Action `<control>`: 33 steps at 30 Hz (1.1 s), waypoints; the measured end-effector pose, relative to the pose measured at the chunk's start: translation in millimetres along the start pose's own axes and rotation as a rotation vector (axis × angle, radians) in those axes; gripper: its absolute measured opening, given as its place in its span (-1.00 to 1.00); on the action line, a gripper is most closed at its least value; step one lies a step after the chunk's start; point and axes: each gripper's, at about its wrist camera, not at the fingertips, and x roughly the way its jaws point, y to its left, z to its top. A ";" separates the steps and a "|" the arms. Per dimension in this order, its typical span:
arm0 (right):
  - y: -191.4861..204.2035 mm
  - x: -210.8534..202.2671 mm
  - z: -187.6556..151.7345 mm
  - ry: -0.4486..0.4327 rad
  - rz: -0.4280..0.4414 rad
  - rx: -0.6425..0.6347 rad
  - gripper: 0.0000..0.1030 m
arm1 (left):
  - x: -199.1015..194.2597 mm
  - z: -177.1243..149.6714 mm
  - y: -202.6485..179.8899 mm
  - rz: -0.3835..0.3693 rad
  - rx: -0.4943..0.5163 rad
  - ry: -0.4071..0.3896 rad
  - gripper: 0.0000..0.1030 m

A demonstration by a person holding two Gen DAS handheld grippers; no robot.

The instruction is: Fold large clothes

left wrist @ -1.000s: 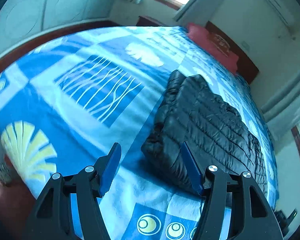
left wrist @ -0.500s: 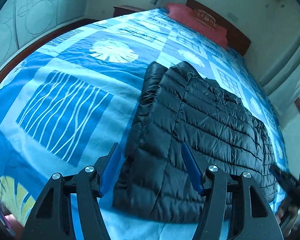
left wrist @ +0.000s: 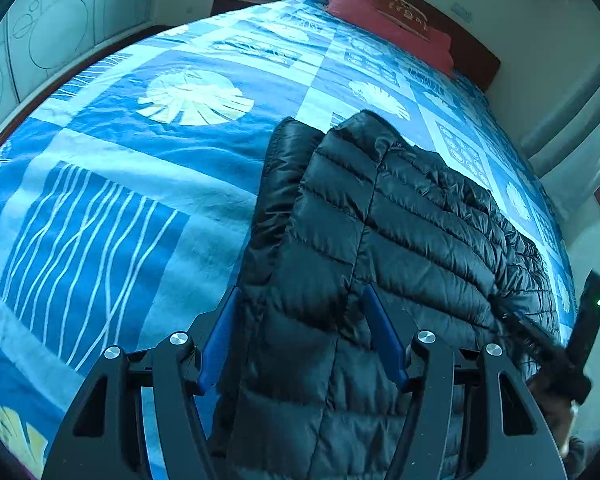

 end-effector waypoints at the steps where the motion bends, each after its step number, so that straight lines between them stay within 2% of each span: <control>1: 0.1 0.5 -1.4 -0.001 -0.002 -0.001 -0.33 | 2.4 2.6 -0.1 0.003 0.005 0.003 0.22; 4: 1.0 1.3 -4.1 -0.003 -0.011 -0.012 -0.33 | 9.9 9.0 1.1 -0.007 0.020 0.016 0.38; 10: 1.5 2.2 -5.8 -0.014 -0.008 -0.013 -0.33 | 30.3 14.0 2.4 -0.020 0.044 0.069 0.47; 15: 0.5 2.1 -6.1 -0.024 -0.006 -0.012 -0.33 | 44.2 11.1 7.2 -0.055 0.041 0.090 0.46; 17: 0.7 1.9 -6.6 -0.028 -0.009 -0.014 -0.33 | 47.9 10.0 7.5 -0.065 0.048 0.098 0.41; 22: 1.9 0.5 -9.0 -0.037 -0.014 -0.019 -0.33 | 48.8 8.4 4.8 -0.093 0.064 0.102 0.09; 26: 2.2 -0.3 -10.5 -0.042 -0.013 -0.020 -0.33 | 46.1 9.1 0.4 -0.080 0.094 0.103 0.04; 29: 2.7 -0.4 -10.8 -0.043 -0.015 -0.023 -0.33 | 40.8 12.1 3.0 -0.086 0.091 0.107 0.13; 31: 4.0 -0.9 -11.2 -0.047 -0.021 -0.028 -0.33 | 38.8 14.4 6.3 -0.076 0.074 0.104 0.35; 33: 5.1 -2.0 -11.9 -0.051 -0.025 -0.032 -0.33 | 41.5 15.6 9.8 -0.062 0.061 0.107 0.46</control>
